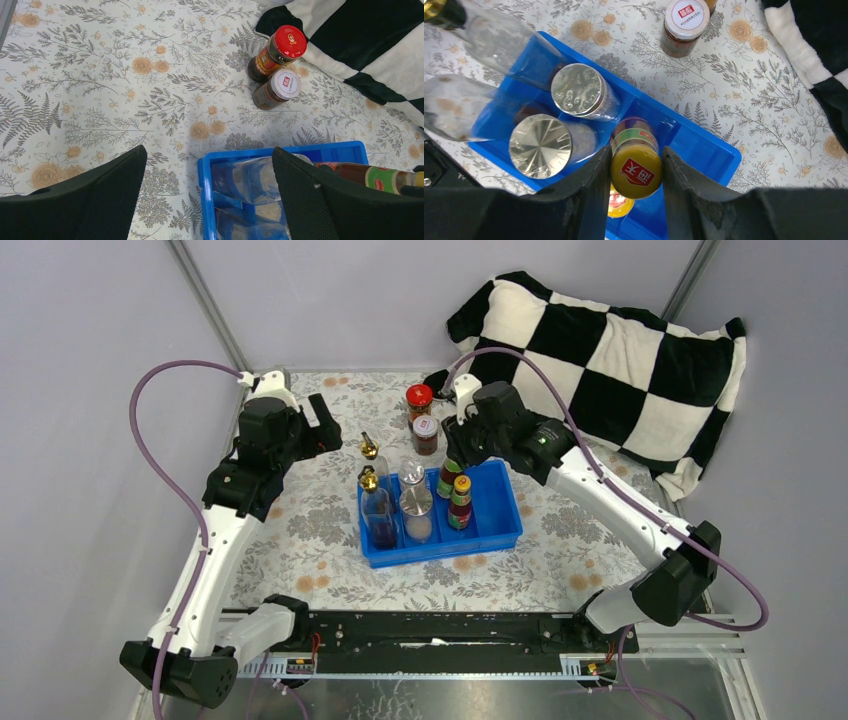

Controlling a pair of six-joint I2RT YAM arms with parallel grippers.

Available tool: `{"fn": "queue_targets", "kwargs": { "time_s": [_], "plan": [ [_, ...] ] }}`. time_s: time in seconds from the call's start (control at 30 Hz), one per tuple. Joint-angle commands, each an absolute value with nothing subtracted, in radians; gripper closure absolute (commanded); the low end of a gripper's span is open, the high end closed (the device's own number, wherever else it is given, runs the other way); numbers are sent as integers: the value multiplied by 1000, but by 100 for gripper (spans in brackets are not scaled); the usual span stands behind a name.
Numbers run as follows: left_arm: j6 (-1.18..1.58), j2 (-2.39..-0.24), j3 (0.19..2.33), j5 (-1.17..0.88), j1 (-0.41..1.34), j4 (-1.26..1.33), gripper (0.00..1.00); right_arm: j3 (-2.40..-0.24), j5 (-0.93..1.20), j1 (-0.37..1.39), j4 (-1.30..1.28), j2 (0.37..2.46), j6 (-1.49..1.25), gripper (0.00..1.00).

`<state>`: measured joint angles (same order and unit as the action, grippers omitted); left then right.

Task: Organize the condiment bottles
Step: Place the bottle in the storage box.

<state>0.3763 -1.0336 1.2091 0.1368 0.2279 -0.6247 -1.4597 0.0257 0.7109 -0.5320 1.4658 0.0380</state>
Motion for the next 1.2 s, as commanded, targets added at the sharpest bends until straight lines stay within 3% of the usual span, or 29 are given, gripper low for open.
{"fn": "queue_targets", "kwargs": {
  "time_s": [0.0, 0.73, 0.8, 0.87, 0.93, 1.0, 1.17],
  "plan": [
    [379, -1015, 1195, 131, 222, -591, 1, -1442, -40, 715, -410, 1483, 29, 79],
    [359, -1027, 1218, 142, 222, -601, 1, -1355, -111, 715, -196, 1630, 31, 79],
    [357, -1028, 1222, 144, 222, -604, 1, -1357, -99, 715, -199, 1632, 30, 72],
    [357, -1029, 1222, 143, 222, -604, 1, -1362, -92, 715, -211, 1631, 29, 56],
    [359, -1029, 1220, 141, 222, -604, 1, -1363, -86, 715, -226, 1624, 31, 32],
    [359, -1029, 1219, 140, 222, -604, 1, -1359, -84, 715, -233, 1609, 32, 27],
    [363, -1028, 1213, 140, 222, -603, 1, -1357, -74, 715, -237, 1571, 31, 27]
  ]
}}
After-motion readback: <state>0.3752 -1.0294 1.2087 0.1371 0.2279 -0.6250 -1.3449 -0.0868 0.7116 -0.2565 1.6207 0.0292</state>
